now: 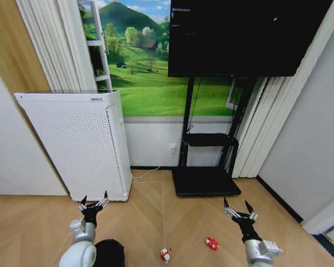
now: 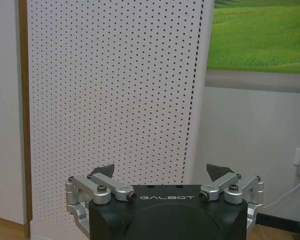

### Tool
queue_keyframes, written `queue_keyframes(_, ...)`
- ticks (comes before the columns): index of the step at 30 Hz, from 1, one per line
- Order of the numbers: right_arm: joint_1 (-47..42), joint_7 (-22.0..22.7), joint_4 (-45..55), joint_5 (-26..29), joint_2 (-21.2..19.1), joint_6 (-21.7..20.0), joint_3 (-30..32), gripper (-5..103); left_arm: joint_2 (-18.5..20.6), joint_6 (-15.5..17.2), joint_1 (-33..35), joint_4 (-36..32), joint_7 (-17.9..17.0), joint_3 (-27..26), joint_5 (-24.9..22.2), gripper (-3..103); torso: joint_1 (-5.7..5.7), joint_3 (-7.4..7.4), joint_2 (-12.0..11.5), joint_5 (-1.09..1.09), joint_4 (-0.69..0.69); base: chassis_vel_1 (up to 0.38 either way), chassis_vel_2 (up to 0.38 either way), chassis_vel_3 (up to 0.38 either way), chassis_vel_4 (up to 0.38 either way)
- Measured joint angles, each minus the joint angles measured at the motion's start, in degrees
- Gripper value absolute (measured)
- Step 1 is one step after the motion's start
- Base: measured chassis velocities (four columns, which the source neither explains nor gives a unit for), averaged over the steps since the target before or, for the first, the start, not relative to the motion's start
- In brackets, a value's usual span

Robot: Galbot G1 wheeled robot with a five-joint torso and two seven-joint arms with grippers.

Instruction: Pick up the trash bin and place the garbage on the floor into it.

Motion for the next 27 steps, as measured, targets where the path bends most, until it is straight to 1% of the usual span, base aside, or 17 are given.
queue_keyframes(3, -0.01, -0.06, 0.01, 0.02, 0.0, 0.0, 0.01, 100, 0.0, 0.0, 0.02, -0.03, 0.04, 0.01, -0.01, 100, -0.13, -0.24, -0.37, 0.0, 0.0, 0.0, 0.0, 0.0, 0.0)
queue_keyframes(7, -0.08, -0.13, 0.02, 0.04, -0.01, 0.02, 0.04, 100, -0.02, -0.06, 0.06, -0.05, 0.1, 0.0, -0.01, 100, -0.64, -1.05, -1.69, 0.0, -0.01, 0.0, 0.0, 0.0, 0.0)
queue_keyframes(9, -0.08, -0.15, 0.03, 0.03, -0.02, 0.03, 0.05, 100, -0.02, -0.07, 0.07, -0.05, 0.12, -0.02, -0.02, 100, -0.72, -1.22, -1.94, 0.0, 0.0, 0.0, 0.0, 0.0, 0.0)
queue_keyframes(15, -0.12, -0.34, 0.03, 0.04, -0.08, 0.12, 0.07, 100, -0.02, -0.33, 0.03, 0.0, 0.26, -0.08, -0.1, 100, -1.22, -2.27, -3.5, 0.0, 0.0, -0.057, -0.047, -0.071, -0.072)
queue_keyframes(19, -0.19, -0.52, 0.03, 0.04, -0.07, 0.17, 0.08, 100, 0.02, -0.34, 0.06, 0.1, 0.76, -0.05, -0.23, 100, -1.49, -2.78, -4.28, 0.0, -0.03, -0.066, -0.063, -0.073, -0.065)
queue_keyframes(24, -0.19, -0.62, 0.01, 0.04, -0.12, 0.18, 0.08, 100, 0.05, -0.37, 0.11, 0.24, 1.18, -0.05, -0.35, 100, -1.69, -3.13, -4.82, 0.0, -0.01, 0.0, 0.0, 0.0, 0.0)
queue_keyframes(27, -0.19, -0.67, -0.01, 0.04, -0.17, 0.18, 0.05, 100, 0.09, -0.37, 0.13, 0.22, 1.25, -0.06, -0.59, 100, -1.95, -3.67, -5.63, 0.0, 0.0, 0.0, 0.0, 0.0, 0.0)
